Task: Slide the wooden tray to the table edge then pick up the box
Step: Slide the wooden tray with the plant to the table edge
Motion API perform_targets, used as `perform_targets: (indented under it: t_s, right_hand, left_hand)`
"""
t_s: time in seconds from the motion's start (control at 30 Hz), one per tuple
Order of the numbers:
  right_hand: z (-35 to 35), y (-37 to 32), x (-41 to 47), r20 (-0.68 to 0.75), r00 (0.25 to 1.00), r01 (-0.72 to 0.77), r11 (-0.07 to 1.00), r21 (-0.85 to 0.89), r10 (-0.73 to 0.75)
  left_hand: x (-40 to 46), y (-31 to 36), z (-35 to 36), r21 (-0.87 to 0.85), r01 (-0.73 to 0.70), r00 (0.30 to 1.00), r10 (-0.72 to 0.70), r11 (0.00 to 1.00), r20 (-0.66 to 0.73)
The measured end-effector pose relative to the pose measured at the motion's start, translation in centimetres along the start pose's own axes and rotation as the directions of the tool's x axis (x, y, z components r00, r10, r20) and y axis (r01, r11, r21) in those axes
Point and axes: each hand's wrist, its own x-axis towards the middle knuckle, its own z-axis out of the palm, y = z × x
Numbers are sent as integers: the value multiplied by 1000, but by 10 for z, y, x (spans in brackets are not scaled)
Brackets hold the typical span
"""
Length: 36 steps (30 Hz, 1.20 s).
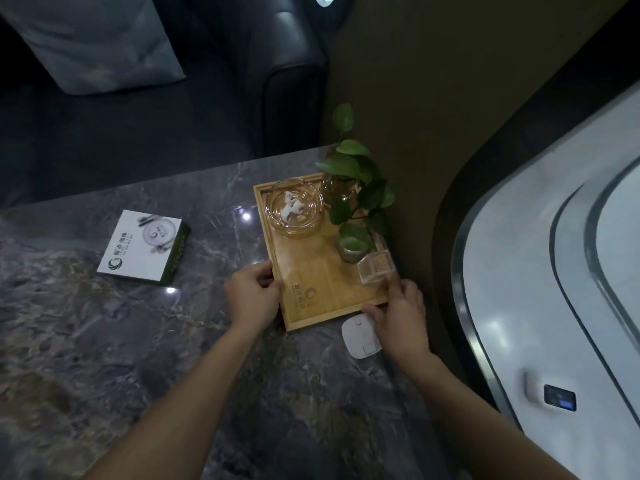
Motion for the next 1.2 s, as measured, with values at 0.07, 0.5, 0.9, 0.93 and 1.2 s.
perform_targets:
  t_s: [0.07, 0.5, 0.9, 0.93, 1.2]
  right_hand:
    - [0, 2, -1, -7, 1000, -15, 1000, 6, 15]
    - [2, 14, -26, 14, 993, 114, 972, -205, -113]
    - [6, 7, -40, 108, 969, 242, 949, -203, -224]
    - [6, 8, -39, 107, 968, 245, 948, -204, -227]
    - [5, 6, -36, 67, 970, 242, 946, -216, -233]
  left_hand:
    - [0, 2, 3, 4, -12, 1000, 12, 1000, -7]
    - [5, 0, 20, -4, -25, 1000, 25, 1000, 17]
    - [-3, 7, 24, -19, -20, 999, 20, 1000, 27]
    - [-4, 7, 24, -16, -22, 999, 23, 1000, 28]
    - [-10, 10, 25, 66, -64, 998, 63, 996, 23]
